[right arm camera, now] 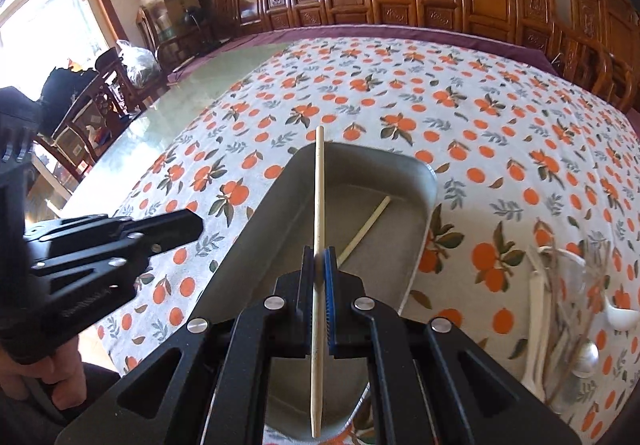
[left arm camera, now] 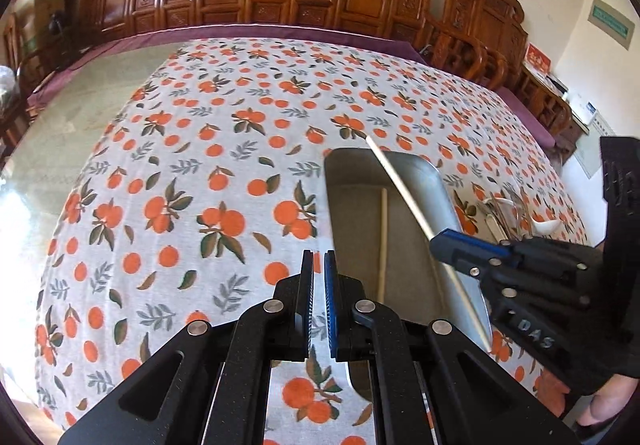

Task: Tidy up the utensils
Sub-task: 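Lower both chopsticks into the metal tray and open both tools, then move the right tool back to the pile and grasp another chopstick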

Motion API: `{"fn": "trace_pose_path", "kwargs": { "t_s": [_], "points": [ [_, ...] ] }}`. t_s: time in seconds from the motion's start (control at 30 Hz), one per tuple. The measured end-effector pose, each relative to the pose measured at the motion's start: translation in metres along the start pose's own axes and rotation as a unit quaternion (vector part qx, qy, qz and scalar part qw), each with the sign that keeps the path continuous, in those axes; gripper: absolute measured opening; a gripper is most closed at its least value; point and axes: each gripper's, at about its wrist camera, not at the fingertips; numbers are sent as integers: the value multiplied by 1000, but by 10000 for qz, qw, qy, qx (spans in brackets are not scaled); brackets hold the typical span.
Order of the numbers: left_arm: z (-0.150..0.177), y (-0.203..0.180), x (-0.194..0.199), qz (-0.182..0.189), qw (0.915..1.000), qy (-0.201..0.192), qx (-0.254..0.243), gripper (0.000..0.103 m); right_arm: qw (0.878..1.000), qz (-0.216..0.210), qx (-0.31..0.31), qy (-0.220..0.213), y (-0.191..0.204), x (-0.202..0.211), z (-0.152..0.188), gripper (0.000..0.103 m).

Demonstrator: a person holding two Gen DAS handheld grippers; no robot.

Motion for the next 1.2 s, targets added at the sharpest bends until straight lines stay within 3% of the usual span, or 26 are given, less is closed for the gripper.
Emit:
{"fn": "trace_pose_path", "kwargs": {
  "t_s": [0.33, 0.67, 1.07, 1.2],
  "points": [
    [0, -2, 2, -28, 10000, -40, -13, 4, 9995, 18, -183, 273, -5, -28, 13, 7],
    [-1, -14, 4, 35, 9999, -143, -65, 5, 9995, -91, -299, -90, -27, -2, 12, 8],
    [1, -65, 11, 314, 9984, -324, -328, 52, 9949, 730, -89, -684, -109, 95, 32, 8],
    [3, -85, 11, 346, 9978, -362, -423, 56, 9921, 1004, -68, -750, -136, 115, 43, 15]
  ]
}}
Point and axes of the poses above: each gripper's, at about its wrist camera, not at the fingertips, and x roughly against the way its jaws point, y to its left, z to its underside, and after that the axes turned 7 degrees about -y, right-handed
